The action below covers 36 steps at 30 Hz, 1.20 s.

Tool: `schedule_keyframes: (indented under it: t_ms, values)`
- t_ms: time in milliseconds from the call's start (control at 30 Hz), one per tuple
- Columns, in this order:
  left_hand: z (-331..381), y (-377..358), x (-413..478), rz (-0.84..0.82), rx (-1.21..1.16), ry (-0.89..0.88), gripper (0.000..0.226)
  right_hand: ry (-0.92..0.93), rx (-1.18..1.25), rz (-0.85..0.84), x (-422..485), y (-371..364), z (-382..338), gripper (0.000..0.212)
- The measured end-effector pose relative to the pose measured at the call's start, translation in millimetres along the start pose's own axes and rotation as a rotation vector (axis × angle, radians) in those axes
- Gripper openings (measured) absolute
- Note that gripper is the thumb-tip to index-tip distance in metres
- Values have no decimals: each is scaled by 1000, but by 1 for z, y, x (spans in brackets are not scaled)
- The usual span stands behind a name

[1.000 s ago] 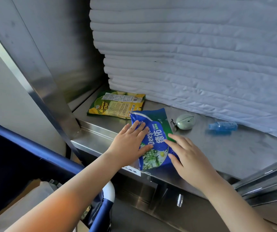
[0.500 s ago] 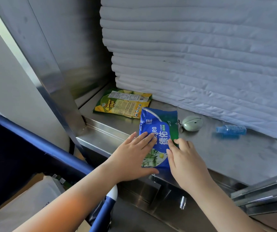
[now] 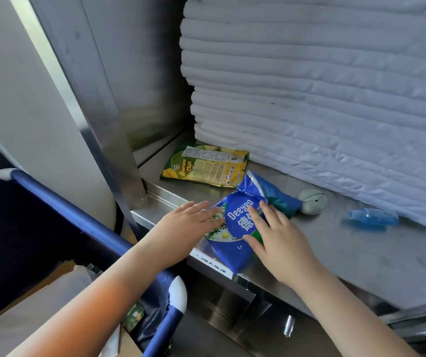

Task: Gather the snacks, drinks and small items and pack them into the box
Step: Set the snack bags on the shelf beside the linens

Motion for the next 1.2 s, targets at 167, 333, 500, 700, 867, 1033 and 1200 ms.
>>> schedule_keyframes:
  t_ms: [167, 333, 500, 700, 867, 1033, 1200]
  values:
    - [10, -8, 0, 53, -215, 114, 60, -57, -110, 47, 2, 12, -18, 65]
    - [18, -14, -6, 110, -281, 145, 66, 73, 20, 117, 20, 32, -2, 54]
    - [17, -15, -6, 131, -323, 153, 67, 138, -59, 27, 42, 26, -3, 56]
    - [16, -16, -2, 118, -329, 157, 65, 16, 157, -205, 46, -5, 20, 63]
    - [11, -19, -1, 108, -317, 187, 66, 12, 246, -264, 60, -12, 21, 65]
    - [8, -17, 1, 110, -299, 215, 68, 23, 244, 4, 78, 15, 19, 51]
    - [10, -14, 2, 119, -289, 248, 74, 238, 158, 283, 93, 45, -2, 28]
Point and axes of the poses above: each hand's wrist, its own x-axis towards the middle knuckle, its own y-axis out of the back of the hand, z = x × y, the point moved 6 cm from there along x, towards the middle knuckle, and after that the axes turned 5 degrees about -z, right-handed, at the moved point
